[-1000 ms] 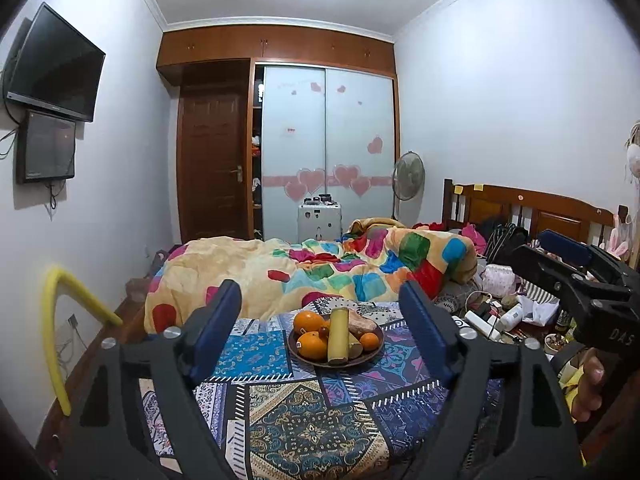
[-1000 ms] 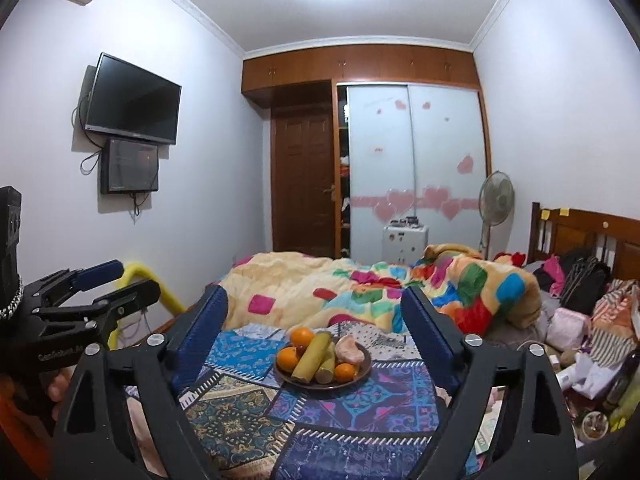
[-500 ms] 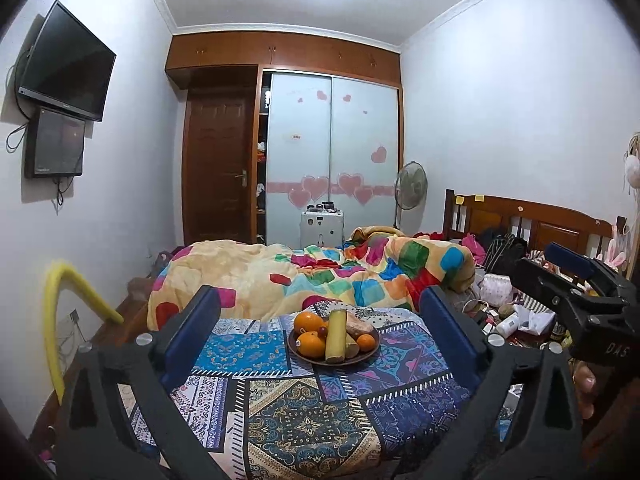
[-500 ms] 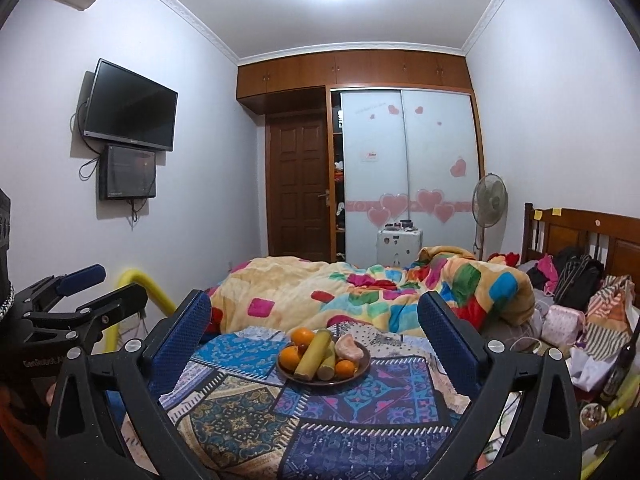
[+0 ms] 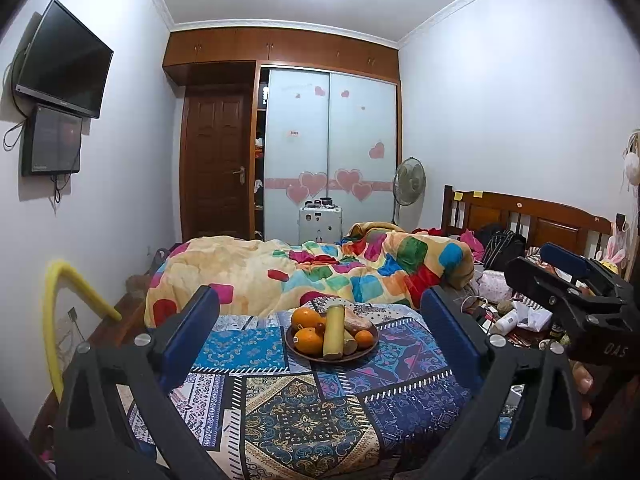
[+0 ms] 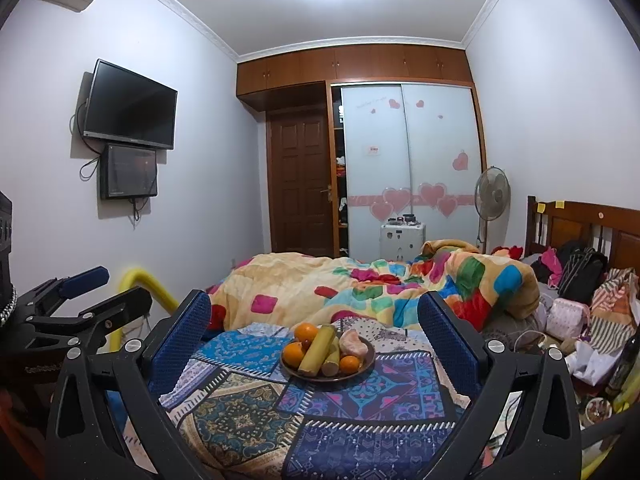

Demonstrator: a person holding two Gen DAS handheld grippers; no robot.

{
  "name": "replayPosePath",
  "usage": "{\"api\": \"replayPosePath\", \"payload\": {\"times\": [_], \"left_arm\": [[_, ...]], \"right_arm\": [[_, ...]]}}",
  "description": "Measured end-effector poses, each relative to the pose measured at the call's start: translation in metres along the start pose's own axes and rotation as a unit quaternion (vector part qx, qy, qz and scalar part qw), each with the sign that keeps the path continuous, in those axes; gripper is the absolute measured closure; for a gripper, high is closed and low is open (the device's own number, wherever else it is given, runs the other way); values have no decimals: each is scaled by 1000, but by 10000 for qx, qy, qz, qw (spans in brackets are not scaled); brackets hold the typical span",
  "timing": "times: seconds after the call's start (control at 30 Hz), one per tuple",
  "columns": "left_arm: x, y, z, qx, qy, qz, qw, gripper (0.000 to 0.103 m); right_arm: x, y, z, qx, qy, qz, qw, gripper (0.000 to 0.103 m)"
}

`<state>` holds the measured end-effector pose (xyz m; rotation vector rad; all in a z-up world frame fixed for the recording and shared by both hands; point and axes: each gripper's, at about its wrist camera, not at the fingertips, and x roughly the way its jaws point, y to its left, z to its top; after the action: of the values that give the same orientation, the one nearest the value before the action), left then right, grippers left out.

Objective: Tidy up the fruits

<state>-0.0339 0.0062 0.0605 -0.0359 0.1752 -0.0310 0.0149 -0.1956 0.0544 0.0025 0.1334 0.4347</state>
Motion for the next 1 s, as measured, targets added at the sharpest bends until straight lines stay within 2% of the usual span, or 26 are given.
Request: {"api": "replayPosePath", "payload": {"times": [1.0], "left_arm": [[6,-4,0,10,21,-25,10000,1]], "right_arm": [[0,2,3,-40,-22,15,10000,0]]}}
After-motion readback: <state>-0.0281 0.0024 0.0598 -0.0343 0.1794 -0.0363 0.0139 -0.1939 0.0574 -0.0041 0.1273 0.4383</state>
